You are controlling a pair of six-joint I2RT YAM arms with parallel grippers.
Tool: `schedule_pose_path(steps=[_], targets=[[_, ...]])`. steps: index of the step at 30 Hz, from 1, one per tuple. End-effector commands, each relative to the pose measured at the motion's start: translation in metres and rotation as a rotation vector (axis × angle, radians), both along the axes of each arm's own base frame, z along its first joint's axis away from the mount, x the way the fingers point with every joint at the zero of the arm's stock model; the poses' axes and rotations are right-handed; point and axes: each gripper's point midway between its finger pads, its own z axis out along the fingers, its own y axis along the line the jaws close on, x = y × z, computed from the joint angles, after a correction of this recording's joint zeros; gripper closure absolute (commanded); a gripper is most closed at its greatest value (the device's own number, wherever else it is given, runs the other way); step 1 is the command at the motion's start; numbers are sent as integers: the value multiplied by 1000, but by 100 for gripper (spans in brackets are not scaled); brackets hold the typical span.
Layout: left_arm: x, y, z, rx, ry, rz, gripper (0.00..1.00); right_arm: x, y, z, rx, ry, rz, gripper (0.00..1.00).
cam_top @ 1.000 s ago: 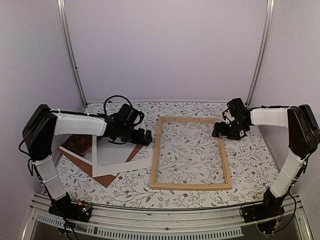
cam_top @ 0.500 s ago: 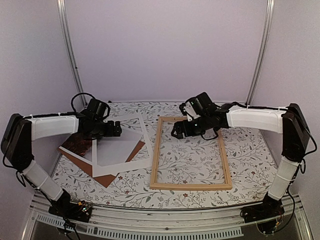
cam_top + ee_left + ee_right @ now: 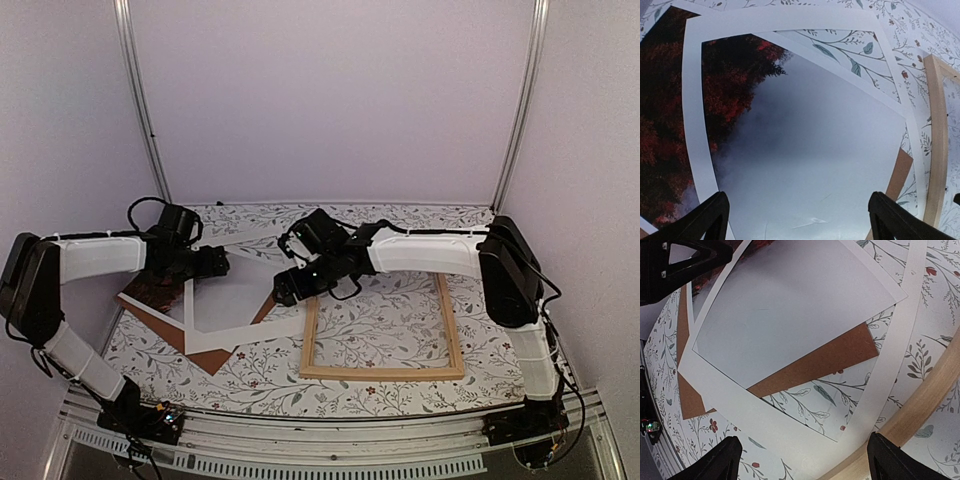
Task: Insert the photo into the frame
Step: Move the frame body to the center of the board.
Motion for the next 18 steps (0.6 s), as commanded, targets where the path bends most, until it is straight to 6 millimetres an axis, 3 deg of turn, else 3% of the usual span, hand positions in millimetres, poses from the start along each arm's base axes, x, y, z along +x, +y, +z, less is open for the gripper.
schedule_pose_path(steps=[1, 10, 18], targets=[[4, 5, 1, -23, -23, 26, 0, -8, 15, -18, 14, 85, 37, 9], [4, 8, -2, -13, -21, 38, 0, -13, 12, -56, -72, 178, 11, 11], [-1, 14, -13, 12, 2, 62, 0, -11, -20, -76, -235, 194, -96, 11]])
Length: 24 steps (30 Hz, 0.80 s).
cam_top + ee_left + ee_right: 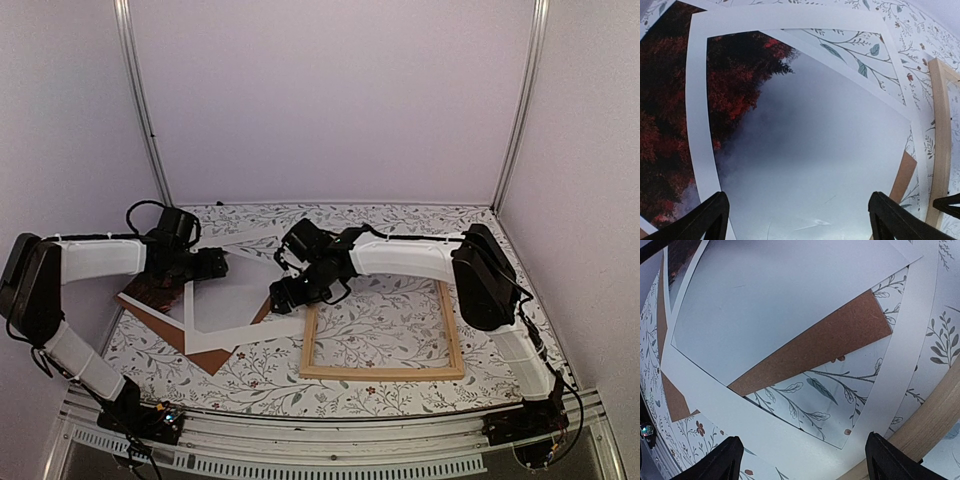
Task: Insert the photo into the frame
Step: Move the frame body to the center of the board.
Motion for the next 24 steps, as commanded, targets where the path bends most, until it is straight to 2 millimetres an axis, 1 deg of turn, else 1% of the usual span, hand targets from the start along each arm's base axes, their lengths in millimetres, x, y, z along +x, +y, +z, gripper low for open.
schedule_pose_path(steps=[1, 4, 8, 13, 14, 19, 24], targets=[[-1, 11, -9, 25, 7, 38, 0, -4, -37, -34, -190, 47, -86, 11], [-2, 15, -11, 41, 11, 50, 0, -1, -53, -38, -249, 34, -126, 11], [-3, 18, -12, 57, 11, 60, 0, 11, -74, -38, -313, 8, -180, 11], [-7, 24, -16, 82, 20, 80, 0, 19, -94, -38, -381, -22, -221, 11], [-7, 25, -17, 86, 20, 83, 0, 21, -95, -36, -381, -29, -225, 11], [-12, 24, -25, 76, 41, 79, 1, 28, -87, -25, -341, -61, -215, 10], [-22, 23, -40, 73, 81, 67, 9, 40, -91, -34, -356, -91, -237, 10]])
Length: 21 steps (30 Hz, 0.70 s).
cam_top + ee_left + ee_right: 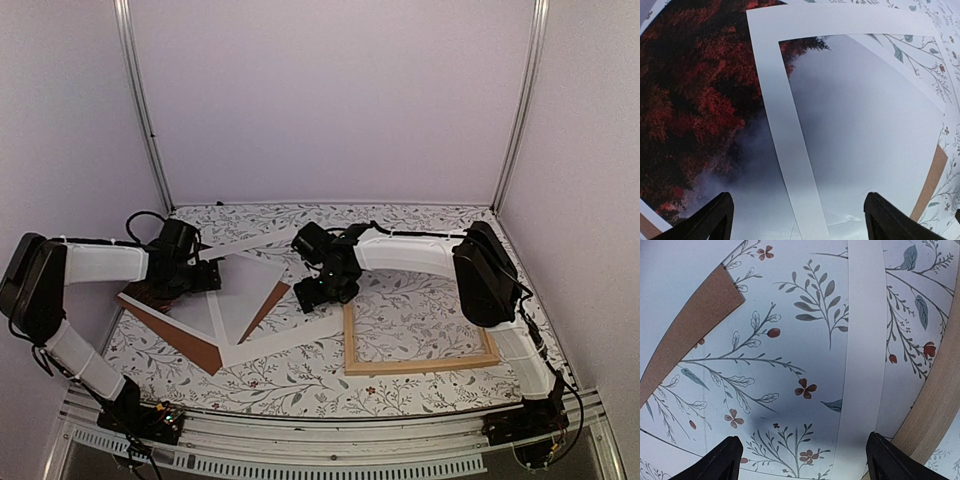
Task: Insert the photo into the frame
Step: Move the frame body to the center of the board.
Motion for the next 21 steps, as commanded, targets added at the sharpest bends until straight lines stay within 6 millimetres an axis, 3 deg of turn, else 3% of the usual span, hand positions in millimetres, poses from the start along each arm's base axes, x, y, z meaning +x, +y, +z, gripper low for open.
schedule_pose_path(steps=[1, 7, 11, 21], targets=[[-7, 3, -18, -2, 41, 5, 11, 15, -21, -13, -79, -40, -38, 10], [-13, 3, -30, 4, 76, -2, 32, 24, -20, -14, -57, -113, -31, 11], [-16, 2, -38, 3, 97, -6, 39, 23, -17, -17, -43, -107, -17, 11], [-22, -21, -55, 65, 141, -46, 32, 19, -16, -19, -30, -98, -6, 11]])
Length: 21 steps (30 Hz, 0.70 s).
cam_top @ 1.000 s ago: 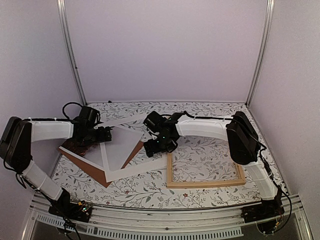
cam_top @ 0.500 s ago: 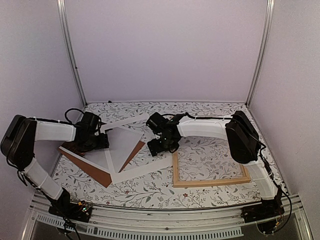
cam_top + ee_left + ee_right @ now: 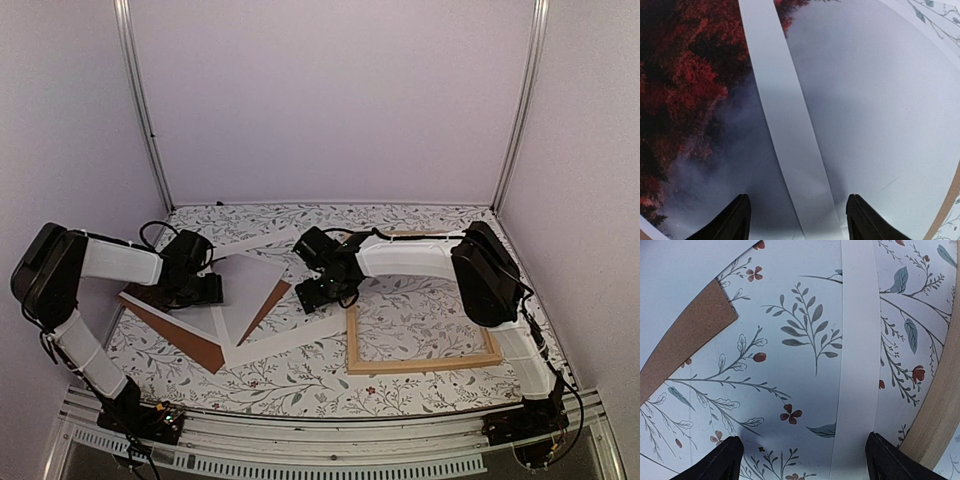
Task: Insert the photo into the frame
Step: Move the frame body to the center of the board.
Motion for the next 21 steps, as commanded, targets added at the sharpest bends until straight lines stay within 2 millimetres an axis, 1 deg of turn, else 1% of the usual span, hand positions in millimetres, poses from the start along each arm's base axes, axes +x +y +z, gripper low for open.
schedule_pose_path(steps=[1, 6, 11, 15, 21], targets=[[-9, -11, -15, 49, 49, -20, 32, 2, -15, -12, -29, 14, -16, 11], [-16, -8, -17, 115, 61, -12, 39, 2, -20, -10, -43, 5, -21, 11], [-22, 3, -11, 171, 55, 2, 51, 4, -25, -5, -49, -8, -31, 11], [-28, 10, -11, 202, 58, 6, 59, 8, -31, 0, -53, -21, -44, 11], [-29, 9, -9, 193, 50, -9, 65, 12, -43, 4, -60, -16, -80, 10]])
